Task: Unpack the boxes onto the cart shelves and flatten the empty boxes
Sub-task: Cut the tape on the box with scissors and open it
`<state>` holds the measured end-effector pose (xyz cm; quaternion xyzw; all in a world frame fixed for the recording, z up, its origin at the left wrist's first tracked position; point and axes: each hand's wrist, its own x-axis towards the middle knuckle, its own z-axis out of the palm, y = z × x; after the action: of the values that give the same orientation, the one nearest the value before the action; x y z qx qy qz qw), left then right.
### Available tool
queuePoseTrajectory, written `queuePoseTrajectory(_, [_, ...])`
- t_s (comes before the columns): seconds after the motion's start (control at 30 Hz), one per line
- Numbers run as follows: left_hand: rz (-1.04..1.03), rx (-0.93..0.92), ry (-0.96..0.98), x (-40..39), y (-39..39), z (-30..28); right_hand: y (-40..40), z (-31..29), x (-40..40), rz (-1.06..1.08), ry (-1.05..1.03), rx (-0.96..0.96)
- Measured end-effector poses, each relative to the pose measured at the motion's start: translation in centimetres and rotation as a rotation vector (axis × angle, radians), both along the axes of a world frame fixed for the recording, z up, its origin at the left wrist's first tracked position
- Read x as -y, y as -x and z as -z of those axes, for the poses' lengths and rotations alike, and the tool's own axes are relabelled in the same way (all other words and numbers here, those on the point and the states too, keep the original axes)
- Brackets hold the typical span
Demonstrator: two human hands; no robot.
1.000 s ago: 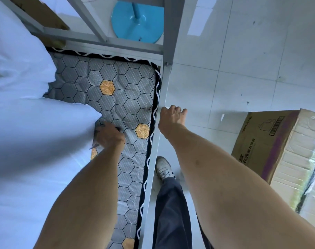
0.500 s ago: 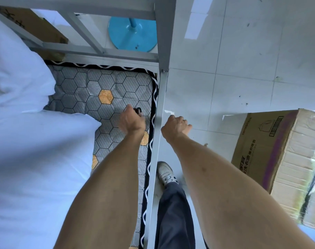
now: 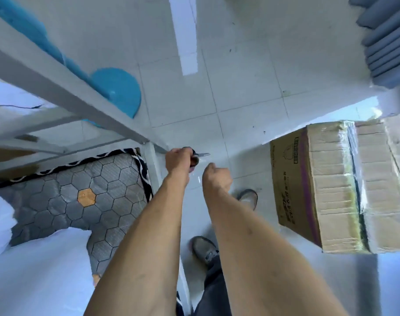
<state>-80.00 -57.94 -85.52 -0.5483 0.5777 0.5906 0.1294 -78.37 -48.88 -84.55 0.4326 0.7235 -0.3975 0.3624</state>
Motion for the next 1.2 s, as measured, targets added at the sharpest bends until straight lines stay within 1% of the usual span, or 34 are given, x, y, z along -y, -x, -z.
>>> queuePoseTrajectory(0.07, [-0.038,-0.031,-0.097,-2.1,2.1,-0.5,1.6,-0.2,-1.1,0.088,0.171,-0.045])
queuePoseTrajectory(0.1, [-0.005,-0.038,-0.121,-3.7,3.3,-0.7,2.7,-0.1,-1.9,0.132,0.205,-0.101])
queuePoseTrajectory(0.2, [0.128,-0.034,-0.14,-8.9,7.3,-0.8,7.0,-0.3,-5.4,0.246,0.175,-0.199])
queuePoseTrajectory(0.27, [0.198,-0.023,-0.086,-12.1,10.1,-0.7,10.3,-0.4,-8.4,0.334,0.123,-0.236])
queuePoseTrajectory(0.33, [0.305,0.017,0.003,-14.9,12.5,-0.6,13.3,-0.7,-11.8,0.35,0.065,-0.275])
queuePoseTrajectory(0.43, [0.411,0.011,0.077,-18.8,15.1,-0.1,16.6,-1.3,-16.5,0.306,0.034,-0.324])
queuePoseTrajectory(0.5, [0.465,-0.031,0.123,-21.5,17.0,0.4,18.1,-1.6,-19.6,0.221,0.018,-0.353])
queuePoseTrajectory(0.57, [0.475,-0.054,0.152,-23.8,18.8,0.9,18.7,-1.9,-23.1,0.115,-0.017,-0.371])
queuePoseTrajectory(0.6, [0.484,-0.052,0.191,-24.6,19.6,1.3,18.6,-2.0,-25.0,0.079,-0.039,-0.359])
queuePoseTrajectory(0.67, [0.571,-0.018,0.304,-25.6,20.8,2.2,17.8,-1.8,-28.4,-0.017,-0.114,-0.296])
queuePoseTrajectory(0.73, [0.725,-0.029,0.376,-27.1,21.5,2.4,16.4,-1.5,-30.8,-0.109,-0.235,-0.264])
queuePoseTrajectory(0.83, [1.123,-0.141,0.479,-31.2,22.4,2.2,14.7,-0.6,-32.7,-0.122,-0.438,-0.269])
queuePoseTrajectory(0.87, [1.235,-0.181,0.482,-32.9,22.7,2.0,14.6,-0.3,-33.3,-0.117,-0.488,-0.282])
queuePoseTrajectory(0.93, [1.366,-0.236,0.437,-36.2,23.4,1.9,14.9,0.1,-34.6,-0.144,-0.522,-0.334])
queuePoseTrajectory(1.0, [1.419,-0.268,0.407,-39.2,24.4,1.9,15.4,0.6,-36.4,-0.233,-0.556,-0.354])
queuePoseTrajectory(1.07, [1.492,-0.304,0.391,-41.5,25.5,2.1,15.8,0.9,-38.4,-0.304,-0.618,-0.315])
queuePoseTrajectory(1.13, [1.585,-0.34,0.376,-43.2,26.4,2.4,16.2,1.0,-40.2,-0.305,-0.635,-0.284])
queuePoseTrajectory(1.2, [1.59,-0.368,0.36,-44.3,27.2,2.9,17.0,1.3,-41.7,-0.263,-0.596,-0.27])
